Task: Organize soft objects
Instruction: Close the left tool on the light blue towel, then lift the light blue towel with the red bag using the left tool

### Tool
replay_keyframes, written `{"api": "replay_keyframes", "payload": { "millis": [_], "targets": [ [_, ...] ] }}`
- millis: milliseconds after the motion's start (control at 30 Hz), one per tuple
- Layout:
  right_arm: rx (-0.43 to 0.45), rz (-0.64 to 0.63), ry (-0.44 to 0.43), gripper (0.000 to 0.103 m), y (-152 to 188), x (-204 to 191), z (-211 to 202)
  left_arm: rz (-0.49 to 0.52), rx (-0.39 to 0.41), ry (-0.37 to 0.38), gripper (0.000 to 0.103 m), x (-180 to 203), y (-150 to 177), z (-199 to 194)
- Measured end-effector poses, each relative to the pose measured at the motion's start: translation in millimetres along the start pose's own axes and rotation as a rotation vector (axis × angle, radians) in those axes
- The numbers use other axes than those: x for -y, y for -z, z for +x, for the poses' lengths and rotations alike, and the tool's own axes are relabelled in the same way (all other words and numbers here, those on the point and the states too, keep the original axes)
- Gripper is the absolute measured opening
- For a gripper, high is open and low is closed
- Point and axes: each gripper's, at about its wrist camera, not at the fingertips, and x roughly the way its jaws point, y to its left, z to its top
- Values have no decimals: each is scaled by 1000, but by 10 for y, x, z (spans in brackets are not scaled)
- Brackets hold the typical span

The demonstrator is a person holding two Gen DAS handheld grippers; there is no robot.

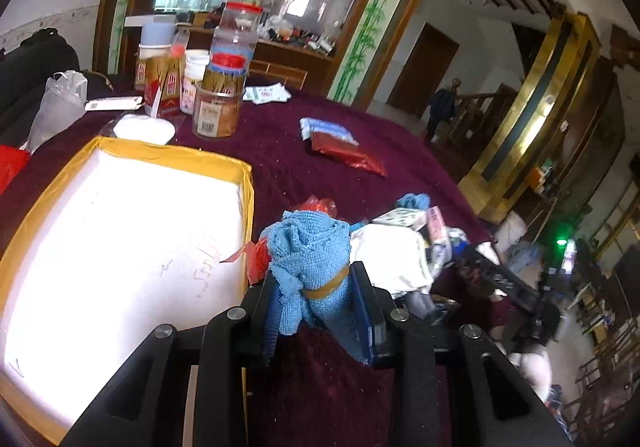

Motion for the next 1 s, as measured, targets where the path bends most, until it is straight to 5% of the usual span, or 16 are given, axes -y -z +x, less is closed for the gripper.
{"api": "replay_keyframes", "payload": {
  "millis": [167,400,867,1000],
  "targets": [
    [2,-16,14,103,7,-29,-12,5,18,102,33,-60,76,-226],
    [48,-26,-147,103,85,-134,-471,60,-26,279,37,27,217,-304],
    [-110,-187,-316,103,260,-792,-553,54,-98,195,37,-11,487,-101],
    [-177,-222,-392,103,401,-963,-614,68,-101,191,56,-28,536,-143]
  ]
}}
